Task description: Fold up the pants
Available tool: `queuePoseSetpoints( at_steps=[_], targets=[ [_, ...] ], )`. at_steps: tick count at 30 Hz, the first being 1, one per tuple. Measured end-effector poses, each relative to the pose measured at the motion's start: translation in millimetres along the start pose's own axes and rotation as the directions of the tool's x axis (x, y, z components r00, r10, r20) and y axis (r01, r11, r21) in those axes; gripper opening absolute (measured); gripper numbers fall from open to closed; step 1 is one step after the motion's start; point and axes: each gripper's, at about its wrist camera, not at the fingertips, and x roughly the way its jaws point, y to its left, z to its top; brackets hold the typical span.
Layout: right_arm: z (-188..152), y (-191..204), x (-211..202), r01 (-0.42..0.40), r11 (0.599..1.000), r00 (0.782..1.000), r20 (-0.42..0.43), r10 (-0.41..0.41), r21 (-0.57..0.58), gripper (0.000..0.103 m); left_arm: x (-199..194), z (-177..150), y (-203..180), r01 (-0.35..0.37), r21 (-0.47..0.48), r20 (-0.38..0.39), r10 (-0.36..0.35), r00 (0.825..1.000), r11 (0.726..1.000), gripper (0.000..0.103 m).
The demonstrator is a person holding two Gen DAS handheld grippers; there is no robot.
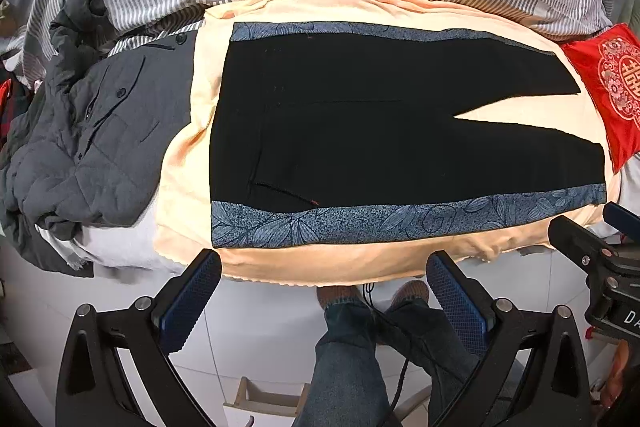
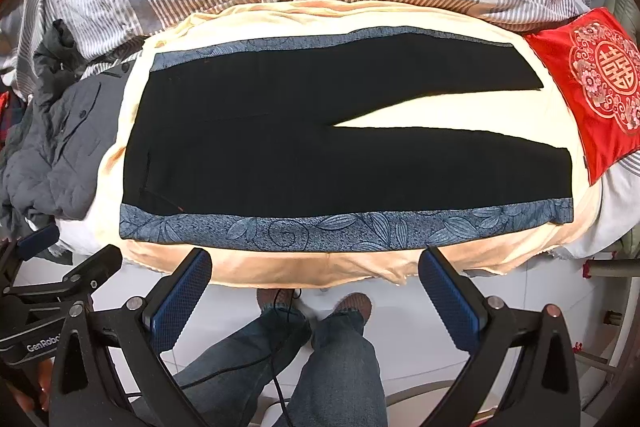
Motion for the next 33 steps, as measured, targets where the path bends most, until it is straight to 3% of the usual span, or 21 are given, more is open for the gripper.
queuePoseSetpoints(
  at_steps=[16, 22, 24, 27, 32, 33],
  targets=[
    [5.2, -5.5, 33.4, 0.001, 1.0, 0.998, -0.057, -0.001, 0.008, 0.103, 34.4, -0.6, -0.2, 0.027, -0.042, -0.029, -0.028, 0.999, 0.999, 0.103],
    [8.8, -20.7, 57.0, -0.158, 0.983, 0.986, -0.043, 0.163, 0.092, 0.103, 63.0, 1.9, 12.0, 0.045, -0.121, -0.039, -0.05, 0.998, 0.992, 0.103],
    [8.5, -32.7, 73.5, -0.259, 0.951, 0.962, -0.044, 0.27, 0.172, 0.103, 75.8, 1.5, 19.2, 0.054, -0.165, -0.044, -0.062, 0.997, 0.985, 0.103],
    [3.3, -54.1, 104.1, -0.404, 0.863, 0.902, -0.022, 0.43, 0.302, 0.103, 100.5, -1.3, 33.7, 0.088, -0.263, -0.075, -0.112, 0.991, 0.961, 0.103],
    [-18.0, -83.9, 154.9, -0.546, 0.682, 0.796, 0.046, 0.604, 0.486, 0.103, 131.1, -16.1, 53.2, 0.201, -0.426, -0.054, -0.247, 0.968, 0.882, 0.103],
    [-22.1, -87.1, 162.5, -0.553, 0.663, 0.786, 0.051, 0.616, 0.505, 0.1, 136.1, -19.7, 55.5, 0.225, -0.451, -0.046, -0.274, 0.961, 0.864, 0.103]
  ],
)
